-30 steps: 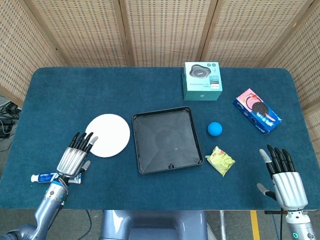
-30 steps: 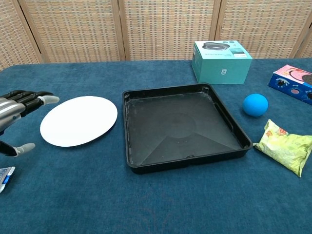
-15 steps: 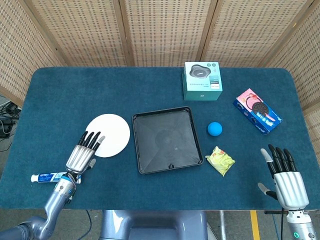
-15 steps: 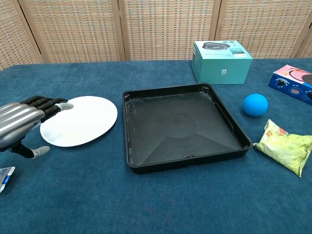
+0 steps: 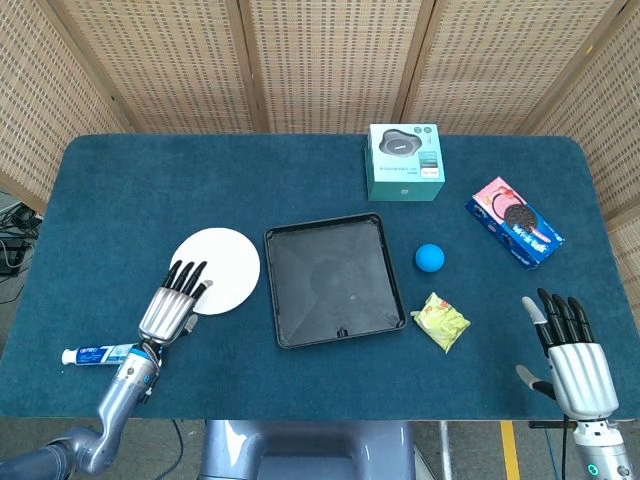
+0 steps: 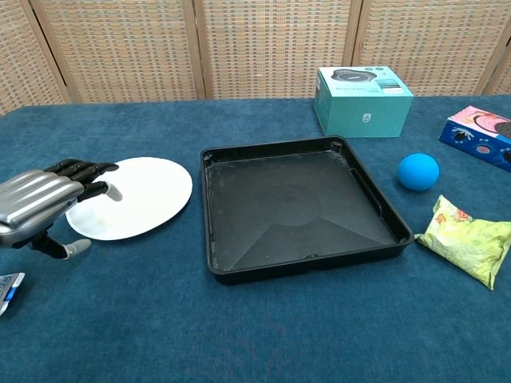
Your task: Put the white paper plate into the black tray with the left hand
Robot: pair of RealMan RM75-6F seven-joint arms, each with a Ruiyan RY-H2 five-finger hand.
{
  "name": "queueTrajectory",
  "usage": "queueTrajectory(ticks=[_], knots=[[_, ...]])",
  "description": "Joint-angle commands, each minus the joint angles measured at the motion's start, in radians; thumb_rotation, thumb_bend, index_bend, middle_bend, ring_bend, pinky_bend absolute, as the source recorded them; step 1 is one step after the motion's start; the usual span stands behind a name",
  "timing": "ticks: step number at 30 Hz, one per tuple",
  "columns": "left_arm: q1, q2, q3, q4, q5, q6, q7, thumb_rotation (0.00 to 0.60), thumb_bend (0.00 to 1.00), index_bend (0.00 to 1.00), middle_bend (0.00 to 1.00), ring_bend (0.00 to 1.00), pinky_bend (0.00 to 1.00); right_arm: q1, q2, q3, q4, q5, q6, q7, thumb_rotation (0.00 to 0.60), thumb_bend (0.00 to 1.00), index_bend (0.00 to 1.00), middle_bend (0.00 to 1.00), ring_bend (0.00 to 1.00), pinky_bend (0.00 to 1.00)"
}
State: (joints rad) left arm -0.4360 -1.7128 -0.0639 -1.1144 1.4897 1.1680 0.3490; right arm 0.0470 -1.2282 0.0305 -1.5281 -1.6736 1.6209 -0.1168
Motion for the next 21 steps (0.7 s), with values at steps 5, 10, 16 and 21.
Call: queueTrajectory(ticks=[5, 10, 16, 21], knots=[[-0.002, -0.020, 0.005, 0.037, 0.001, 0.014, -0.022, 0.600, 0.34, 0.35, 0.00, 0.00, 0.00, 0.000, -0.003, 0.000, 0.002, -0.002, 0.001, -0.002, 0.600, 0.15, 0.06, 0.00, 0.00, 0.00], [-0.009, -0.033, 0.006, 0.059, 0.002, 0.015, -0.030, 0.600, 0.35, 0.35, 0.00, 0.00, 0.00, 0.000, -0.004, 0.000, 0.002, -0.003, 0.001, 0.001, 0.600, 0.15, 0.06, 0.00, 0.00, 0.00], [-0.019, -0.055, 0.007, 0.091, -0.001, 0.005, -0.031, 0.600, 0.35, 0.35, 0.00, 0.00, 0.00, 0.000, -0.004, 0.003, 0.003, 0.000, 0.004, 0.008, 0.600, 0.15, 0.06, 0.00, 0.00, 0.00], [-0.025, -0.067, 0.007, 0.101, -0.004, 0.003, -0.030, 0.600, 0.35, 0.35, 0.00, 0.00, 0.00, -0.001, -0.003, 0.005, 0.004, 0.002, 0.007, 0.015, 0.600, 0.15, 0.06, 0.00, 0.00, 0.00]])
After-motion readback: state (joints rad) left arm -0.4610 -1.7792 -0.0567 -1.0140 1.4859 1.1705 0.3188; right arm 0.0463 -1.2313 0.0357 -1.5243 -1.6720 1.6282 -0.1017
